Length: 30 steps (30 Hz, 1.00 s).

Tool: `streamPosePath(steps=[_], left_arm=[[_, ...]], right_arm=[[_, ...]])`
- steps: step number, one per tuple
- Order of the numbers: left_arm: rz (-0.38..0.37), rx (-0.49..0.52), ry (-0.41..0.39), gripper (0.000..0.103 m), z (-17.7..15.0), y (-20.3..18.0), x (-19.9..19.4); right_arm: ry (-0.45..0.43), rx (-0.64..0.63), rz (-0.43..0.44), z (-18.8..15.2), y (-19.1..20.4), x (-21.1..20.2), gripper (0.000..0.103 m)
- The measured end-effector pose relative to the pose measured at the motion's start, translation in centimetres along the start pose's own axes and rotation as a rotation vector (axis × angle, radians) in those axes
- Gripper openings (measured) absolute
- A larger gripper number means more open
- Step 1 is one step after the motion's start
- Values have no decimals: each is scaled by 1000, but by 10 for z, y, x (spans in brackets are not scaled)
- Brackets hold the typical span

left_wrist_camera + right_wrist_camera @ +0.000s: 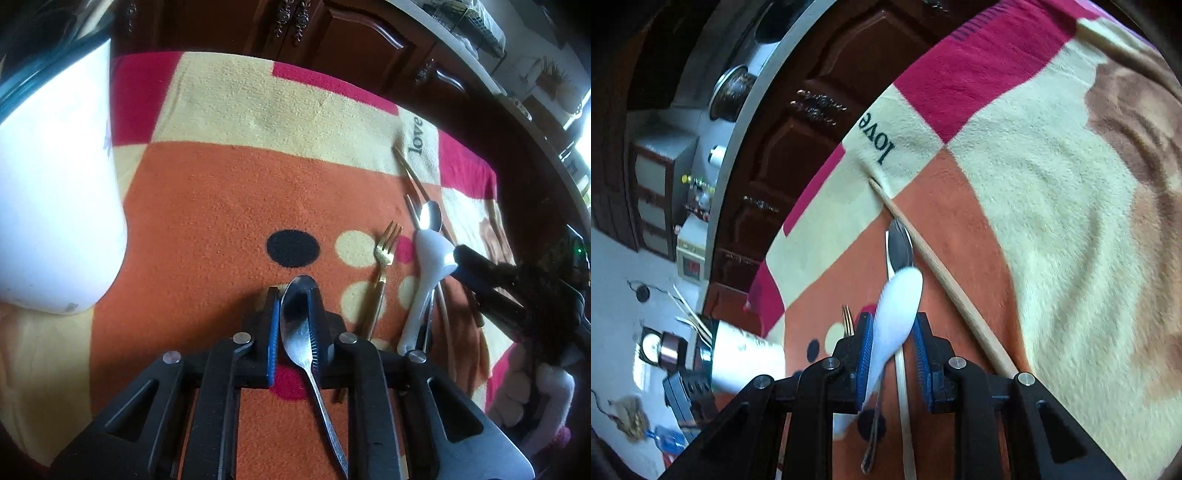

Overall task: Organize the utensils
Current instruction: 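Grasp a metal spoon with the left gripper while the right gripper grasps the white ceramic spoon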

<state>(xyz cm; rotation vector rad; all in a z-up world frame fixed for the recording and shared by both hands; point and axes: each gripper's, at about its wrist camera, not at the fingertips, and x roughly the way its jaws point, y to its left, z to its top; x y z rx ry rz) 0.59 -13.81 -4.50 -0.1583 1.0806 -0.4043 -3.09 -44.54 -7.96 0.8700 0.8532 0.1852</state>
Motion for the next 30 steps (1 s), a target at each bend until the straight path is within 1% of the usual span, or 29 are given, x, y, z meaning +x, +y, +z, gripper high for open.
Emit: streamPosePath(steps=[2,5,7,12,17,20,22,23,24,26,30], left_arm=[[-6,0,1,9,1,0,0],[-8,5,1,6,2,-2,-1],[-9,4,4,6,2,-2,-1],[-15,-3,9,6,2,-2,-1],[-17,-21,21,8,4,-1,3],[-18,-20,22,8,4,-1,4],[-21,-15,20,8,4,-2,4],[-22,-12,20,7,3,-2,4],[-24,-9,18,5,2,-3,3],[-23,-4,11,2,1,-3,0],[-31,-13,-6,2,-1,-2,-9]], right_arm=[[-1,11,20,4,1,3,21],[-3,-5,20,9,5,7,21],[4,-11,18,11,6,9,21],[7,-69,-35,15,10,9,21],[28,-74,-29,20,0,15,21],[20,-92,-12,17,0,12,11],[14,-86,14,14,0,8,10],[6,-90,17,12,0,4,10],[0,-94,24,9,2,1,7],[-7,-107,36,4,5,-7,6],[-28,-148,48,-10,18,-27,6]])
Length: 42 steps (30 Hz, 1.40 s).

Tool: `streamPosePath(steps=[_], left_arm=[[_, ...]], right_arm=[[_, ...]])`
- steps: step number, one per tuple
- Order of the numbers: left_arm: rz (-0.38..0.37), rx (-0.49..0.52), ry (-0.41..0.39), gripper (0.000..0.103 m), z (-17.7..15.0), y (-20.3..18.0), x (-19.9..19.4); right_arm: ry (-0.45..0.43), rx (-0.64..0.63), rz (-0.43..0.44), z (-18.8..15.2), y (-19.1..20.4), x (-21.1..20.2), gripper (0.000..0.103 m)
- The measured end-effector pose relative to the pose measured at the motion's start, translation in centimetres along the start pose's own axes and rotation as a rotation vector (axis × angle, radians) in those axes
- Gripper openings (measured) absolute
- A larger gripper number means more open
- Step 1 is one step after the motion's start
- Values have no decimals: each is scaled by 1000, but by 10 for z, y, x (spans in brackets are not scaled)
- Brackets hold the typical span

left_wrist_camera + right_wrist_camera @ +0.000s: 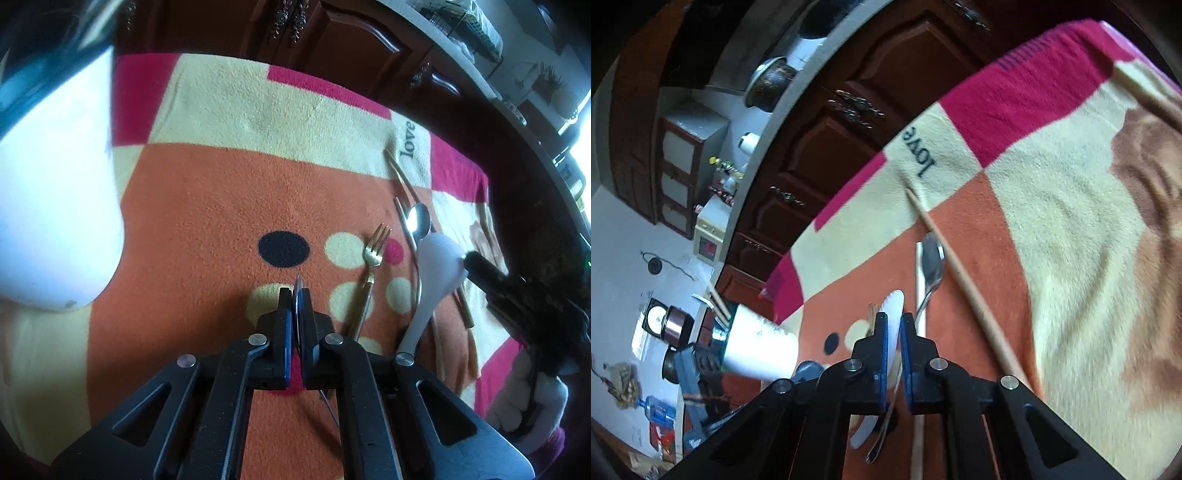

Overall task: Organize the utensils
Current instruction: 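Grasp a metal spoon with the left gripper while the right gripper grasps the white ceramic spoon, then lift both spoons and carry them over the white holder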

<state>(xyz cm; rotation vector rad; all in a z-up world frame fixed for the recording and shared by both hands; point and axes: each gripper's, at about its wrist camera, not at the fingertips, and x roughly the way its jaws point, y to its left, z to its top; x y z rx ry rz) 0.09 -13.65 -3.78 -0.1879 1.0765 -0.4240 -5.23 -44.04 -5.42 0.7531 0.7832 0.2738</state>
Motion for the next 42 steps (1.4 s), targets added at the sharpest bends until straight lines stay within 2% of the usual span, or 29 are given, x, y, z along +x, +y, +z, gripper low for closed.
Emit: streamPosePath(steps=[5,11,17,20,27,36,42], left_arm=[[-15,9,-22,1,-5,-4,-18],[-34,26,-61,1,-9,-11,-45],[-30,36,-88,1,-13,-11,-66],[-27,33,-99,1,-15,-9,-73],[-25,24,-125,1,-17,-7,-91],[-32,8,-199,1,-8,0,-130],[8,11,-247,1,-1,8,-158]], right_arm=[[-25,-40,12,-8,20,-19,4],[-64,-128,-19,-12,48,-40,3],[-82,-170,-22,-13,68,-49,2],[-76,-182,-55,-13,71,-46,2],[-80,-190,-42,-19,80,-55,1],[-108,-260,8,-18,118,-73,1],[-109,-296,49,-18,143,-73,1]])
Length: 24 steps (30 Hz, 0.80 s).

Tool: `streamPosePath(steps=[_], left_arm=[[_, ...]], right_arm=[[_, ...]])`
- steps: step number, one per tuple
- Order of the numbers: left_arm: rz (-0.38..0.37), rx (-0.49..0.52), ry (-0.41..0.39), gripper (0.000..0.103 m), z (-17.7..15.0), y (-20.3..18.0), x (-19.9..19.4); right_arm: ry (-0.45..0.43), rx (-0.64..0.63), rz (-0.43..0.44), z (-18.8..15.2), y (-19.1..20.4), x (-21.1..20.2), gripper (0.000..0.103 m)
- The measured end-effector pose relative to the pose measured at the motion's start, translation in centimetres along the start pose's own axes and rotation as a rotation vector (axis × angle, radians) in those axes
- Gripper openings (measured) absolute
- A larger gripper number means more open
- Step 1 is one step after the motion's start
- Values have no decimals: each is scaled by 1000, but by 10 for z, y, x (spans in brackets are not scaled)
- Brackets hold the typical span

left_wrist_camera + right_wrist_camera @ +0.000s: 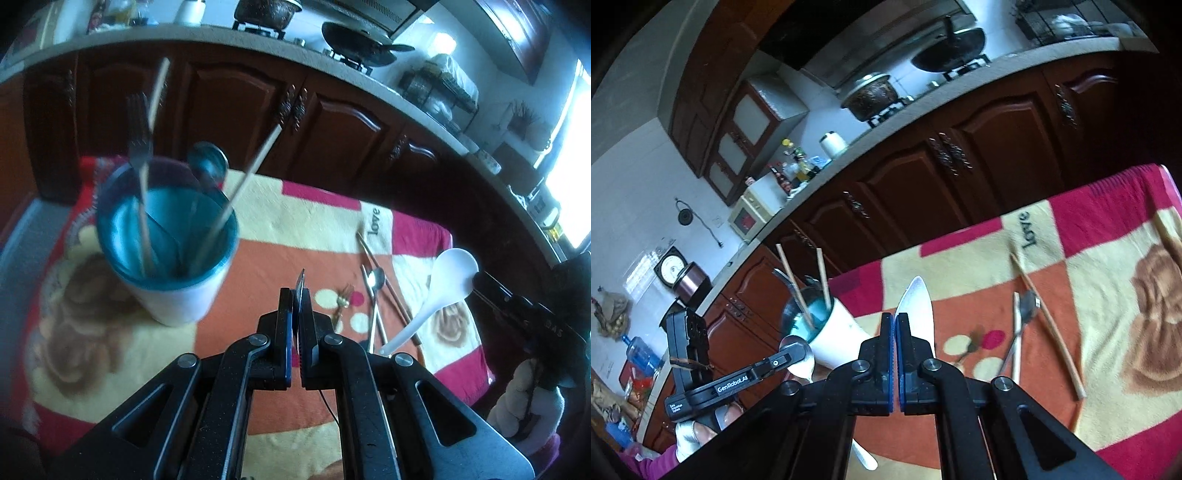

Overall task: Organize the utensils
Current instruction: 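Lift both spoons and carry them over the white holder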

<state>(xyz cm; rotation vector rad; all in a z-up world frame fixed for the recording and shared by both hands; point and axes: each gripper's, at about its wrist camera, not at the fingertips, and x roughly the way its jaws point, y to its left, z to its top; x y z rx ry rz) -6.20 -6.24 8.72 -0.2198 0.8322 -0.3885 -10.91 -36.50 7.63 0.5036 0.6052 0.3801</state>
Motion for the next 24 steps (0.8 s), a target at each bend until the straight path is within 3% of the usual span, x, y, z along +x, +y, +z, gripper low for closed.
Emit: streamPosePath(steps=[24], left_arm=[[99,31,-157,1,44,32,-74]], right_arm=[[37,-159,145,21,102,47,1]])
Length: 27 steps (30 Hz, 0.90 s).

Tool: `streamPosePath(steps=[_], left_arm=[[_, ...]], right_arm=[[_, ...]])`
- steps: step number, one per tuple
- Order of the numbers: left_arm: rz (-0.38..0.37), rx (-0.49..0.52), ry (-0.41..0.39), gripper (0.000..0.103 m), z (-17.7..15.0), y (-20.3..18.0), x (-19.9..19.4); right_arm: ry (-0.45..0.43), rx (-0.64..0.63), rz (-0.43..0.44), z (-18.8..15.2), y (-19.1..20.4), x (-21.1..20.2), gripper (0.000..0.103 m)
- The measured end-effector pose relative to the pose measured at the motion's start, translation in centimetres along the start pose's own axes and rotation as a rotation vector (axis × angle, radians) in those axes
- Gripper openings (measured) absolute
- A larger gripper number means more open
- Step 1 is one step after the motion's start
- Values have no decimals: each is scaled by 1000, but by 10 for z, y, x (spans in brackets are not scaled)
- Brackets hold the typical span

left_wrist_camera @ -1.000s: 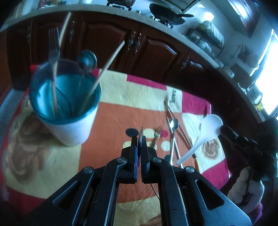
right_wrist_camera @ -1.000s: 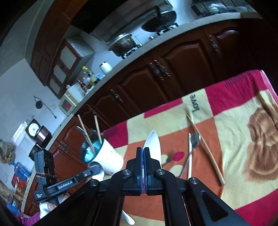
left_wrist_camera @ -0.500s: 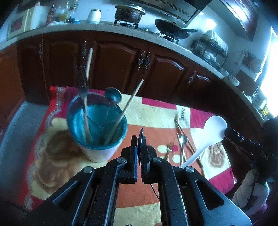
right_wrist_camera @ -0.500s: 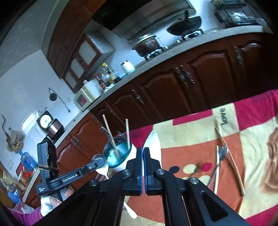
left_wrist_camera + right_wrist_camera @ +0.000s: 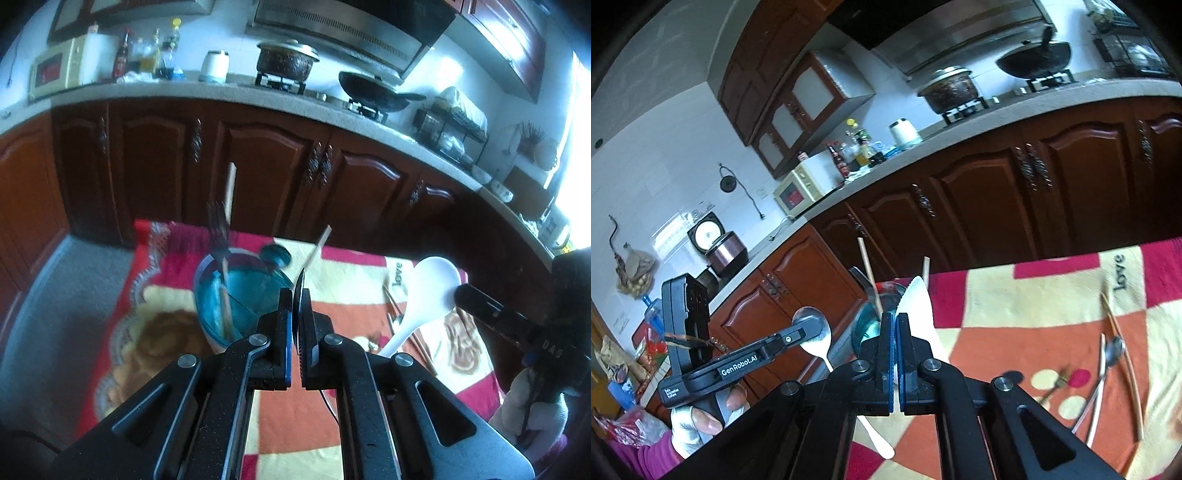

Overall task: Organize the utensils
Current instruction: 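Lift both spoons and carry them over the white holder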

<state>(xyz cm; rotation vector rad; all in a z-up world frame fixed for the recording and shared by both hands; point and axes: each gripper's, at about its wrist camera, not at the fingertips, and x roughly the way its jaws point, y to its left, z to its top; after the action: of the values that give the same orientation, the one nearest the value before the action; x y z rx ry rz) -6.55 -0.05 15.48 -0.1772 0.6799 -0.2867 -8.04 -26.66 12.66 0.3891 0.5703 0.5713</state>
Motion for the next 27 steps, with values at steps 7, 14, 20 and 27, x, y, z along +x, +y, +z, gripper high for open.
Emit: streamPosePath(steps=[7,14,20,27], left_arm=[[69,-16,-73,1,32,31,-17],[148,-30,-148,1,59,54,-18],[225,2,-179,1,66,59,5],[274,68,-154,1,53,52,39]], right_arm=[[-10,-25,43,15,24,26,1],[-15,-52,57,28,42,57,1],[9,-96,11,26,47,92,1],[66,-118,-8,13,39,122,1]])
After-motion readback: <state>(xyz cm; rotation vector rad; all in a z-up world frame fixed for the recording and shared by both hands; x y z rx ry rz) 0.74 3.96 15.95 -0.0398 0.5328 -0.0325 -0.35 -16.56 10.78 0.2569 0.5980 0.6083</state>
